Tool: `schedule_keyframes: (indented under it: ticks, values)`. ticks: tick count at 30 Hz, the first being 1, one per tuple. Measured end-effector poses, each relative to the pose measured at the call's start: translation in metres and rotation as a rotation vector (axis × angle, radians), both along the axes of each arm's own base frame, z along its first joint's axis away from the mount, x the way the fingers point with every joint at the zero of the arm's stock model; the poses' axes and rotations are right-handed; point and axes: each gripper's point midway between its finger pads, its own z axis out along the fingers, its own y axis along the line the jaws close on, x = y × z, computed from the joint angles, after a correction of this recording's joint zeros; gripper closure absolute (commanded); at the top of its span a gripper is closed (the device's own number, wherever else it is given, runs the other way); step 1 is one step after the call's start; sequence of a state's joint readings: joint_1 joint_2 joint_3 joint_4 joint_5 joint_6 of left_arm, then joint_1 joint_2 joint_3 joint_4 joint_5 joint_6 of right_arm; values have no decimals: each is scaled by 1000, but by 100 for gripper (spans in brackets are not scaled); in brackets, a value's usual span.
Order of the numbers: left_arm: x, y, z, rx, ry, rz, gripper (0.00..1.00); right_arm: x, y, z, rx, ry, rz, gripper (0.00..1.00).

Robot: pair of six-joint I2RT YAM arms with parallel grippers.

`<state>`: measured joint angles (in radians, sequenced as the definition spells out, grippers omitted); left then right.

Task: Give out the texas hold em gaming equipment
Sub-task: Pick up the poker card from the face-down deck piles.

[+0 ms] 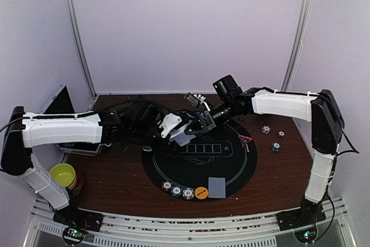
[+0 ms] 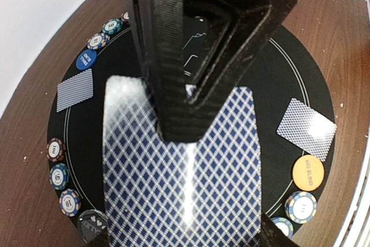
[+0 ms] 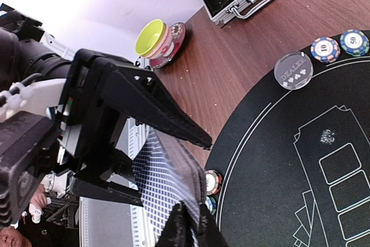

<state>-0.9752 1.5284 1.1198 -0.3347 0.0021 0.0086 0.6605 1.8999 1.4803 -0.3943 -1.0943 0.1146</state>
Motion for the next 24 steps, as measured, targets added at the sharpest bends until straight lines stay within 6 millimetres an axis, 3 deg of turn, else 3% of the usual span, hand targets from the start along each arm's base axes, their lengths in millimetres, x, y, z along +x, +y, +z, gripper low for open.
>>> schedule_keyframes:
  ticks: [2,13,24]
  values:
    - [0,1,-1,3,2,-1,40,-2,-1,1,4,4,8,100]
    - [0,-2,2,-11,-7,-4,40,-2,-10,8,21,32,17,100]
    - [0,-3,3,-13,-8,-4,40,32,-53,11,21,72,-76,100]
